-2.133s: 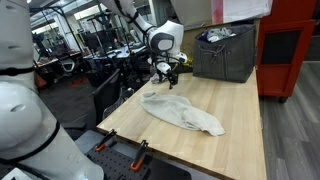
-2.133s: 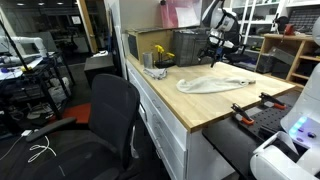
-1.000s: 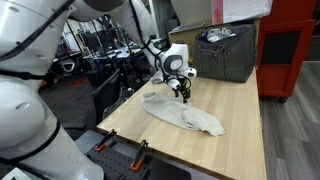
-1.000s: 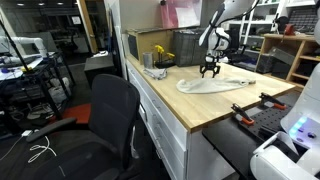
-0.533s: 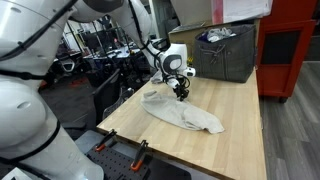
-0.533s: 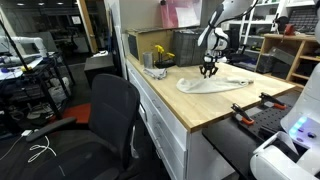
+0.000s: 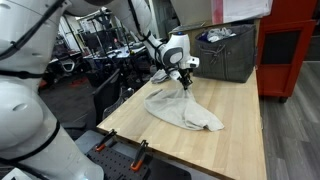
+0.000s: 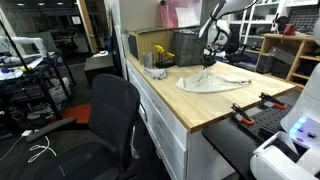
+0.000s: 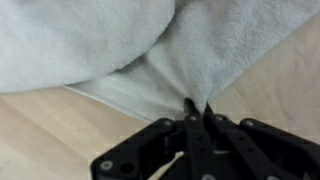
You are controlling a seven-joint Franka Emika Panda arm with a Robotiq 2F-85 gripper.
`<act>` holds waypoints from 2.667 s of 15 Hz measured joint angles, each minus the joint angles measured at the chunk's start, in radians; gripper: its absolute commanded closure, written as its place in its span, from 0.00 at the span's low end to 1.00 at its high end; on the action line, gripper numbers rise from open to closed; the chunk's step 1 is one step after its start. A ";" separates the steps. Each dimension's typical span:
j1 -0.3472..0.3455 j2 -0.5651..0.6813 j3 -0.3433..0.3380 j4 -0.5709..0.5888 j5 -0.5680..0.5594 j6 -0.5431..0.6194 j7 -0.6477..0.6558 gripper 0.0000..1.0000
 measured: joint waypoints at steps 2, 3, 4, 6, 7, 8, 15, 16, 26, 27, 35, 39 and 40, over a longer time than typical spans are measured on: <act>-0.025 -0.032 0.020 0.005 0.051 0.020 0.016 0.98; -0.036 -0.045 0.030 0.009 0.075 0.027 0.028 0.98; -0.043 -0.055 0.038 0.017 0.095 0.033 0.039 0.98; -0.048 -0.068 0.050 0.035 0.126 0.047 0.063 0.68; -0.048 -0.072 0.055 0.042 0.135 0.053 0.074 0.61; -0.047 -0.076 0.060 0.045 0.142 0.063 0.078 0.54; -0.051 -0.101 0.090 -0.015 0.158 0.225 0.077 0.02; -0.056 -0.111 0.090 -0.041 0.159 0.231 0.077 0.00; -0.201 -0.267 0.076 -0.385 0.345 0.015 0.069 0.00; -0.200 -0.274 0.059 -0.410 0.362 -0.012 0.069 0.00; -0.183 -0.277 -0.018 -0.550 0.489 -0.088 0.053 0.00; -0.165 -0.271 -0.018 -0.569 0.608 -0.084 -0.023 0.00; -0.160 -0.268 -0.017 -0.569 0.649 -0.077 -0.064 0.00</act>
